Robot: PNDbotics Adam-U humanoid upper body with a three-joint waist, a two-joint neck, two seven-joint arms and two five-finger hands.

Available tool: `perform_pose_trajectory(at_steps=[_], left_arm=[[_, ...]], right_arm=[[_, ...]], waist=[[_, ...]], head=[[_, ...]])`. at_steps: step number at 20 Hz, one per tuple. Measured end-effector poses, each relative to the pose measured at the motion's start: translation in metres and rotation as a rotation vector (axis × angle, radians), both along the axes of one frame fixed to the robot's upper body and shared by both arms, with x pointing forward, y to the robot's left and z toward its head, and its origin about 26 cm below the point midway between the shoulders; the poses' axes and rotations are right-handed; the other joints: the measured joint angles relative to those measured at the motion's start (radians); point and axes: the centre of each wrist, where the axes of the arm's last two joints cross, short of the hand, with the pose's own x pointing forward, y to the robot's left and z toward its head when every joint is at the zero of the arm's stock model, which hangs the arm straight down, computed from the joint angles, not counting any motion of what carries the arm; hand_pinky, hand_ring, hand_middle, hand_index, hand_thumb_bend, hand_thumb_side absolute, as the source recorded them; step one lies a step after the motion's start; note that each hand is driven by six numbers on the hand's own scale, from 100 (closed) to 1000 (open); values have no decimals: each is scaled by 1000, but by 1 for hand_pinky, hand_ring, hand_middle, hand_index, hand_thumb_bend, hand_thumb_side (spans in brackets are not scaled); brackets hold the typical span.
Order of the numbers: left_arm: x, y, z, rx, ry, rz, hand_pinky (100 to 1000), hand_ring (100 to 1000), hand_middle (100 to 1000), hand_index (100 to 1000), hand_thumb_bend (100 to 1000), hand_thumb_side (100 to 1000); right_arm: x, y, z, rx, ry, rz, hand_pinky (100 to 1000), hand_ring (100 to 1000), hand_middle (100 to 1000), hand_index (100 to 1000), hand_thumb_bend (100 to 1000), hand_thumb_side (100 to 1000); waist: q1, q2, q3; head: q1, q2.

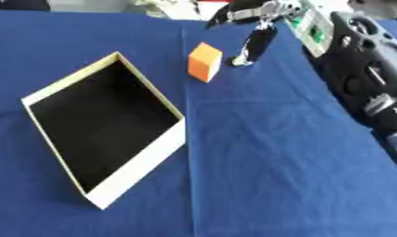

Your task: Pick up objects on the table and place them in the box.

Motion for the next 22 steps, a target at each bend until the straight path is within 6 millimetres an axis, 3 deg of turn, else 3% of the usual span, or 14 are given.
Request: perform_pose_trajectory(at_steps=[22], left_arm=[[0,-2,0,20,6,-8,444,432,480,656,100,707]], right_arm=[[4,-3,0,-19,-1,-50,947,981,952,1000,310,320]], waist=[[-37,49,60]], head=[[-33,-26]])
